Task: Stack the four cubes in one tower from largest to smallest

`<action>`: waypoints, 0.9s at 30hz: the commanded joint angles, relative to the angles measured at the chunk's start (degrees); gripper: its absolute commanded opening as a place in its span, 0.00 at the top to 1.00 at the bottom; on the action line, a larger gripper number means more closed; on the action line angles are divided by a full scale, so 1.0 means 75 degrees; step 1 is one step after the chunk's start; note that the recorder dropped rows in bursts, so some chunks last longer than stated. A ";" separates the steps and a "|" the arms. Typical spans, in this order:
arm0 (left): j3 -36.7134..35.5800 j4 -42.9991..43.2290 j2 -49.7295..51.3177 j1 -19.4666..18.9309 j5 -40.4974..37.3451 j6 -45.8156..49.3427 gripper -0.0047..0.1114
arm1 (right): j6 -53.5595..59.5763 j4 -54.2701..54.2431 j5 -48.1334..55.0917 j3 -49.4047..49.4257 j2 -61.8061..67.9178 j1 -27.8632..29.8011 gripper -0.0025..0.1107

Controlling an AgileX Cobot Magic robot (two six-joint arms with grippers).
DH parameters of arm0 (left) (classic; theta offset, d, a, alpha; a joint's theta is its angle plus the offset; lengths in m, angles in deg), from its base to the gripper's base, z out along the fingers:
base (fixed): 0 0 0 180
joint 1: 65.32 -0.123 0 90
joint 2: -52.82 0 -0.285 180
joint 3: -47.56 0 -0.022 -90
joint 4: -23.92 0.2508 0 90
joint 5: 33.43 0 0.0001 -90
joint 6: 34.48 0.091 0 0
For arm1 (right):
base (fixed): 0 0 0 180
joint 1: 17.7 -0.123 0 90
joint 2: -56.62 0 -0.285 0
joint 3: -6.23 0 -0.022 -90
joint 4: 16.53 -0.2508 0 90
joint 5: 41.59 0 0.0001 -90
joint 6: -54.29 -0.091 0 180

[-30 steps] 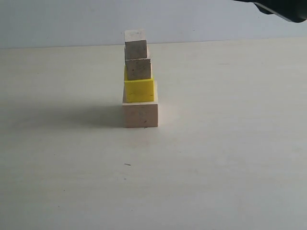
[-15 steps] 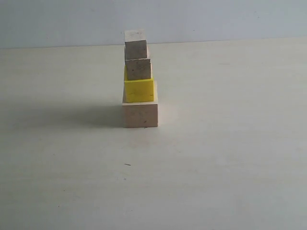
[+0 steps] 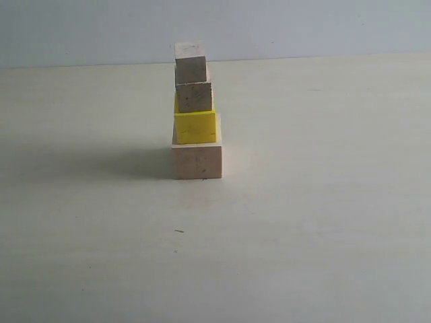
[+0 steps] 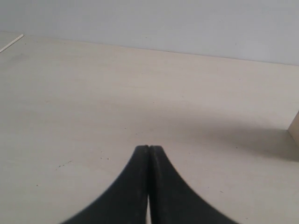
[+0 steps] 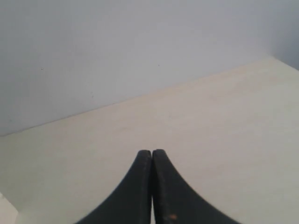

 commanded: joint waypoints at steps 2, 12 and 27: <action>-0.0020 -0.0066 -0.0045 0.0049 0.0059 0.0020 0.96 | -0.0001 -0.0145 -0.0395 0.0670 -0.0110 0.0027 0.98; -0.0020 -0.0066 -0.0045 0.0049 0.0059 0.0020 0.96 | 0.0015 -0.0593 -0.0344 0.1021 -0.1127 0.0027 0.98; -0.0020 -0.0066 -0.0045 0.0049 0.0059 0.0020 0.96 | 0.1431 -0.0593 0.0354 0.2039 -0.2599 0.0027 0.98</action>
